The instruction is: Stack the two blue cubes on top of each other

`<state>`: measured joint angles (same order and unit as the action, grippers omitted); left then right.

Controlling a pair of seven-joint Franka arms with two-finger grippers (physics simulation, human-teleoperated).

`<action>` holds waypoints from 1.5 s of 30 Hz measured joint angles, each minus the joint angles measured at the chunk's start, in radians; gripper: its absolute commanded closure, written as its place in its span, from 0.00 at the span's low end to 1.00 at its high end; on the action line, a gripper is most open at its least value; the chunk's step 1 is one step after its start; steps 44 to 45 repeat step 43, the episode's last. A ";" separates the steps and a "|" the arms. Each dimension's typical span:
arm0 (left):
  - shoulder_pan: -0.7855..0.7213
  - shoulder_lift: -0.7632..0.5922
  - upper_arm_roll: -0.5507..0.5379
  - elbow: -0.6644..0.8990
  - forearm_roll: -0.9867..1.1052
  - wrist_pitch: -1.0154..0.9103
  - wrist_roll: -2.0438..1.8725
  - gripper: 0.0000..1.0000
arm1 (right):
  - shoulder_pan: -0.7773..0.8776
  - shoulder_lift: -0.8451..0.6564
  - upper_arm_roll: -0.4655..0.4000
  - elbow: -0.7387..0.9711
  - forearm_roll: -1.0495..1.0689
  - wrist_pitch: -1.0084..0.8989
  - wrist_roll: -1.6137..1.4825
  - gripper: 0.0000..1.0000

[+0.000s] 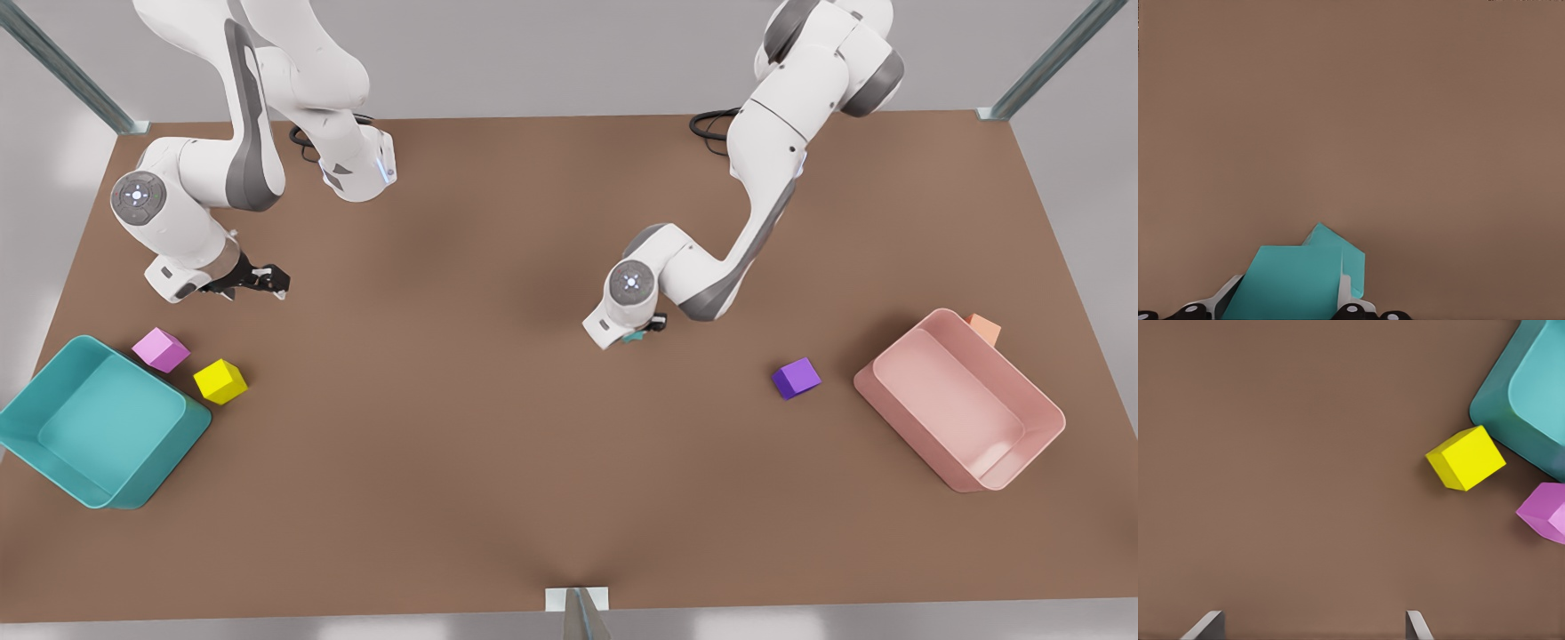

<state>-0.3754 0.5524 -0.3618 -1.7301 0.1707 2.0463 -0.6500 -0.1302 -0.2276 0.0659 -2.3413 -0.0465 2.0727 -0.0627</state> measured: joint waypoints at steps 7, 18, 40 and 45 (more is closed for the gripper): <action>-0.003 -0.012 -0.001 -0.019 0.007 0.008 -0.054 0.29 | 0.000 0.001 0.000 0.000 -0.003 0.000 -0.005 0.00; -0.004 -0.023 -0.008 -0.034 0.007 0.005 -0.110 0.00 | 0.003 0.001 0.000 0.000 -0.004 0.001 -0.009 0.00; 0.309 -0.348 0.274 0.340 -0.182 -0.431 0.085 0.00 | 0.004 0.002 0.001 0.000 -0.004 0.003 -0.012 0.00; 0.290 -0.360 0.283 0.336 -0.218 -0.447 0.164 0.00 | 0.006 0.003 0.001 0.000 -0.005 0.003 -0.012 0.00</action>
